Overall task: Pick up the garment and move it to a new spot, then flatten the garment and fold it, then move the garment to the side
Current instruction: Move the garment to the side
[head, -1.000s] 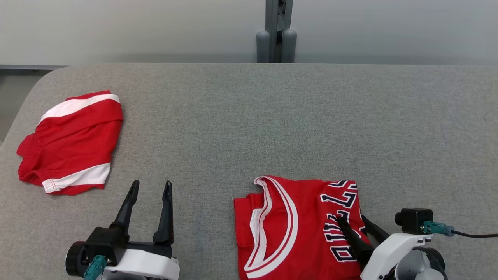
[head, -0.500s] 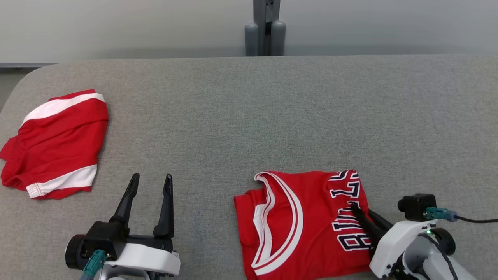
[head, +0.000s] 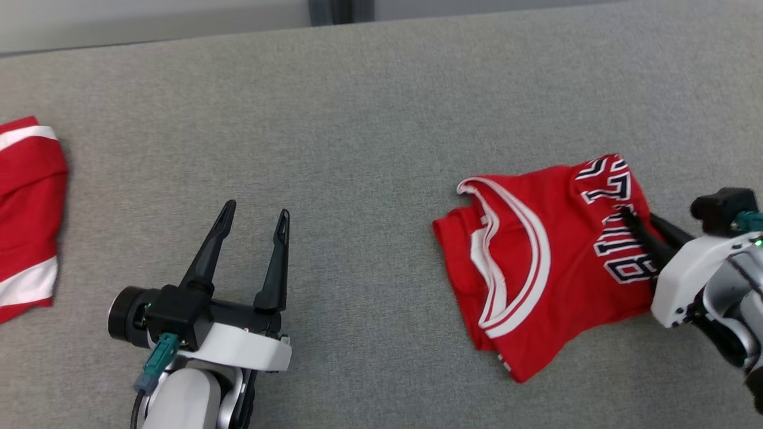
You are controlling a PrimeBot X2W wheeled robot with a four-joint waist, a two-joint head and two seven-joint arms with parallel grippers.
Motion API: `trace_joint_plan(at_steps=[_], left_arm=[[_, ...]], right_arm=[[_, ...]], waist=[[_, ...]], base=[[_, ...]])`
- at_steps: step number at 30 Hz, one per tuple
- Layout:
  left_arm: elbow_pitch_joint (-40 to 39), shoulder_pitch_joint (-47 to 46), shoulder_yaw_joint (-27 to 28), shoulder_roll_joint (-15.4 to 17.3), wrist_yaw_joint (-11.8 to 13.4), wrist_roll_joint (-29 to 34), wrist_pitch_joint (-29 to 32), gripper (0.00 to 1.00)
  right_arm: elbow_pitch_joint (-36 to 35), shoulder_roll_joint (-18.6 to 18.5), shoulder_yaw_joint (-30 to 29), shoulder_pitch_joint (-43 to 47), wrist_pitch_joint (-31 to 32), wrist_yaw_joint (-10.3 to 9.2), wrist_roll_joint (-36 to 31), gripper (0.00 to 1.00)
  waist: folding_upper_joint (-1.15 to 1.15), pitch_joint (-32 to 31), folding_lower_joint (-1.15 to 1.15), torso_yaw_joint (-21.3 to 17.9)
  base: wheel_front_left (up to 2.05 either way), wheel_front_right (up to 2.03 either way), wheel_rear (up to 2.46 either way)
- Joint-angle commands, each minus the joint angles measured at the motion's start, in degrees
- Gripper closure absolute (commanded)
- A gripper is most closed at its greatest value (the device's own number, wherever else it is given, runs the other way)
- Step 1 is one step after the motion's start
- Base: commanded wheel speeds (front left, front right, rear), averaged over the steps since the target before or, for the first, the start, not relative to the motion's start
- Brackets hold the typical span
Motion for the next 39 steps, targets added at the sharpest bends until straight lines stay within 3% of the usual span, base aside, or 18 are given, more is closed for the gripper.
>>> trace_joint_plan(at_steps=[1, 10, 14, 15, 18, 19, 20, 26, 33, 34, 35, 36, 39], left_arm=[[-0.4, -1.9, -0.1, 0.2, -0.4, 0.6, -0.2, 0.0], [-1.3, -6.1, -0.6, 0.2, -1.6, 2.6, -0.2, 0.0], [-2.0, -7.2, -0.1, 0.3, -2.2, 3.7, -0.2, 0.0], [-2.1, -7.2, 0.0, 0.3, -2.2, 3.8, -0.2, 0.0], [-2.4, -7.6, 0.3, 0.4, -2.6, 4.1, -0.1, 0.0], [-2.4, -7.8, 0.4, 0.4, -2.7, 4.1, -0.1, 0.0], [-2.3, -7.9, 0.4, 0.3, -2.9, 3.9, -0.1, 0.0], [-2.7, -7.2, 1.0, 0.3, -2.9, 3.2, 0.0, 0.0], [-2.7, -6.6, 1.1, 0.3, -2.8, 2.7, 0.0, 0.0], [-2.6, -6.7, 1.2, 0.3, -2.8, 2.7, 0.0, 0.0], [-2.5, -6.8, 1.2, 0.3, -2.7, 2.6, 0.0, 0.0], [-2.4, -6.9, 1.2, 0.3, -2.7, 2.5, 0.0, 0.0], [-2.2, -6.9, 0.9, 0.3, -2.6, 2.0, 0.0, 0.0]], right_arm=[[0.5, -1.7, -0.7, -1.6, -0.2, -0.06, -0.3, 1.0], [5.3, -7.0, -7.5, -7.5, -2.6, -0.05, -3.7, 1.0], [8.2, -8.4, -13.0, -10.5, -3.6, -0.06, -8.8, 1.0], [7.4, -6.9, -12.1, -10.4, -2.9, 0.0, -9.2, 1.0], [8.4, -8.0, -15.2, -12.8, -3.3, -0.07, -17.3, 1.0], [9.0, -7.1, -17.1, -13.3, -3.4, -0.07, -19.6, 1.0], [9.8, -6.2, -20.6, -13.7, -3.8, -0.05, -26.2, 1.0], [8.1, -1.4, -32.2, -12.5, -1.9, -0.05, -41.3, 1.0], [4.2, 3.3, -39.2, -9.9, 2.3, -0.04, -49.8, 1.0], [3.9, 3.7, -39.6, -9.6, 2.7, -0.04, -50.2, 0.95], [3.5, 4.2, -39.8, -9.4, 2.9, -0.04, -50.1, 0.59], [3.1, 4.7, -40.1, -9.4, 3.1, -0.04, -50.3, 0.0], [1.5, 5.2, -40.0, -9.2, 3.4, -0.05, -50.7, 0.0]], waist=[[0.0, 4.2, 0.0, -3.1], [0.0, 10.8, 0.0, -5.6], [0.0, 13.2, 0.0, -6.6], [0.0, 13.5, 0.0, -6.7], [0.0, 14.6, 0.0, -7.0], [0.0, 14.8, 0.0, -7.0], [0.0, 15.1, 0.0, -6.7], [0.0, 15.5, 0.0, -5.7], [0.0, 16.0, 0.0, -4.5], [0.0, 16.0, 0.0, -4.3], [0.0, 16.0, 0.0, -4.2], [0.0, 16.0, 0.0, -4.0], [0.0, 15.7, 0.0, -3.7]], base=[[0.0, 0.0, 0.0], [0.0, 0.0, 0.0], [0.0, 0.0, 0.0], [0.0, 0.0, 0.0], [0.0, 0.0, 0.0], [0.0, 0.0, 0.0], [0.0, 0.0, 0.0], [0.0, 0.0, 0.0], [0.0, 0.0, 0.0], [0.0, 0.0, 0.0], [0.0, 0.0, 0.0], [0.0, 0.0, 0.0], [0.0, 0.0, 0.0]])
